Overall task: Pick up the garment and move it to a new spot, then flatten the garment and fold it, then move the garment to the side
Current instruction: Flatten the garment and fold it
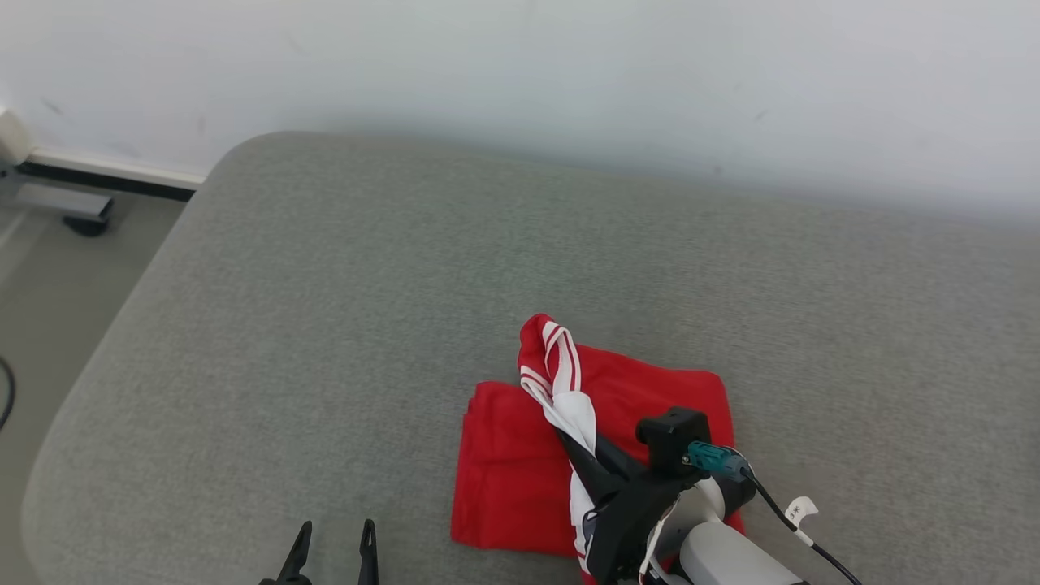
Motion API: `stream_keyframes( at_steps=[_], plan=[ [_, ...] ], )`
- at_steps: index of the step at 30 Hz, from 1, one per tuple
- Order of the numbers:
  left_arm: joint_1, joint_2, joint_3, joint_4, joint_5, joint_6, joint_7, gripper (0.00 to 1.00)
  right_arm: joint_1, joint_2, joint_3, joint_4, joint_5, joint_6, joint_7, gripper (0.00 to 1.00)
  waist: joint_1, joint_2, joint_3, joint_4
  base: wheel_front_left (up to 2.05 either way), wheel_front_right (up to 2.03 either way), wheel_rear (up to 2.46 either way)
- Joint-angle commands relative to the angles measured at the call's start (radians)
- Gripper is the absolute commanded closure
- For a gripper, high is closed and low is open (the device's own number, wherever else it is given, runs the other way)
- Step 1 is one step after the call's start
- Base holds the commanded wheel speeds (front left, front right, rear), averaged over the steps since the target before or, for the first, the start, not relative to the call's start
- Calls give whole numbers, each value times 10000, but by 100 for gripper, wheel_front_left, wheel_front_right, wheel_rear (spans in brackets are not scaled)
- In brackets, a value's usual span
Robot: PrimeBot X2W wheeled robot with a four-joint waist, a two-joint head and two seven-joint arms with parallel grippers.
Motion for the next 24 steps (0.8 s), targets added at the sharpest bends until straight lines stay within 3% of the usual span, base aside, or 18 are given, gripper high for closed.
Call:
stream_keyframes(
  at_steps=[1,7,8,9,10,17,24],
  plan=[
    [-42,-6,-30,-13,-35,-22,-24,0,-202,91,47,225,-40,-24,-143,100,0,-1,138,555,0,0,0],
    [-155,-6,-116,-79,-51,26,-24,0,-694,232,-15,1135,-23,-24,-622,100,0,-1,281,751,0,0,0],
    [-169,-8,-125,-92,-60,51,-24,0,-758,250,-116,1273,60,-24,-710,88,0,-1,302,748,0,0,0],
    [-185,-6,-122,-107,-99,79,-24,0,-823,264,-228,1359,160,-24,-793,48,0,-1,321,738,0,0,0],
    [-198,-3,-91,-125,-123,115,-24,0,-927,280,-321,1448,201,-24,-862,0,0,-1,339,697,0,0,0],
    [-259,-6,63,-192,-154,217,-24,0,-1111,295,-1059,1495,367,-24,-1149,0,0,-1,380,212,0,0,0],
    [-308,-6,313,-314,-14,229,-24,0,-352,-58,-3124,394,-888,-24,-1144,0,0,-1,282,-403,0,0,0]
  ],
)
